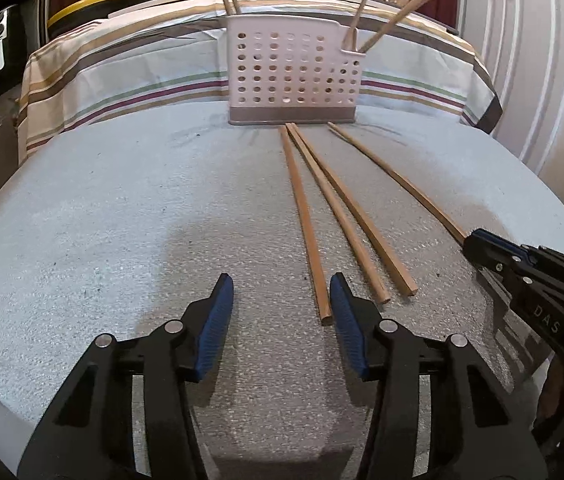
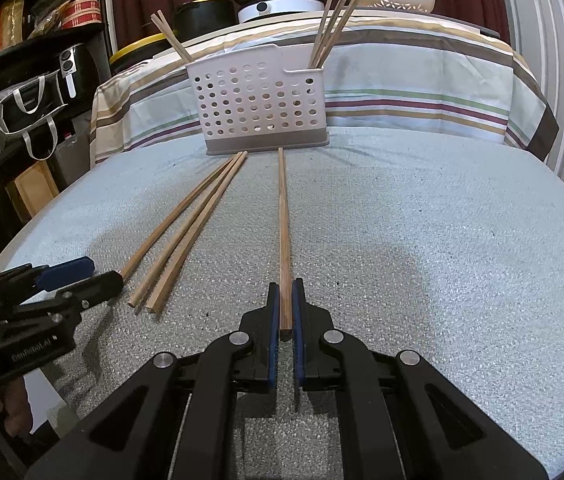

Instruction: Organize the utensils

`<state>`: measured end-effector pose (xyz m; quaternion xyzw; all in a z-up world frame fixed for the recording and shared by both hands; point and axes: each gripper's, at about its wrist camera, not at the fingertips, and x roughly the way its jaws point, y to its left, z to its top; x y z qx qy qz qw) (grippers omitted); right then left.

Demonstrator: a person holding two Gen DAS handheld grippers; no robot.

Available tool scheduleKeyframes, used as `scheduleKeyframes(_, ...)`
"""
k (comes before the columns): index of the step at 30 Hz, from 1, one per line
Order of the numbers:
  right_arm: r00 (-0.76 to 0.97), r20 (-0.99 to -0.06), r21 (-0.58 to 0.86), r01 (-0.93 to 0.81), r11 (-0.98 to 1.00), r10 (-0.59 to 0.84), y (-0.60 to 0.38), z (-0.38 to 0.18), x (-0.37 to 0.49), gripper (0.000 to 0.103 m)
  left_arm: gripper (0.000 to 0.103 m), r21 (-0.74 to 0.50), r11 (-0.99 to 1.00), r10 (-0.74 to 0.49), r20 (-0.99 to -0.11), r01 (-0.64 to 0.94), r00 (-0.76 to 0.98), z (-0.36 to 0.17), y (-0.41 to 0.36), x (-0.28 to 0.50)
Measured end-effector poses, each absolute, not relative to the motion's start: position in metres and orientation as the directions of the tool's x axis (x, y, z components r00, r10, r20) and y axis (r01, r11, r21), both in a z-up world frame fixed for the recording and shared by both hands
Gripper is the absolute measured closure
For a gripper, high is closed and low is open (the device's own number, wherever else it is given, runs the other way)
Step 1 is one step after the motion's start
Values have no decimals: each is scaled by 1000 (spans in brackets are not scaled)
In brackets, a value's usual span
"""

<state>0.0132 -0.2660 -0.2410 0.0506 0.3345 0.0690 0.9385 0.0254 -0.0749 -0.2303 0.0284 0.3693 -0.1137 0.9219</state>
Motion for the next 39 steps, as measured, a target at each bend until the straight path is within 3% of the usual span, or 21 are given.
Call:
scheduleKeyframes(16,771,-612,159,-101,982,178,-267,-242,14,96,95,-17,959,-228,-639,283,735,-237,-88,21)
scheduleKeyframes(25,776,-605,151,-104,983,175,-267,-240,13,96,96,-25,960,-231,-632,278,740,-233,-84,22)
scheduleKeyframes(39,842,-522,103,-95,990,135,-269,-205,2,96,96,22,965,-212,-528,262,822,-200,-74,9)
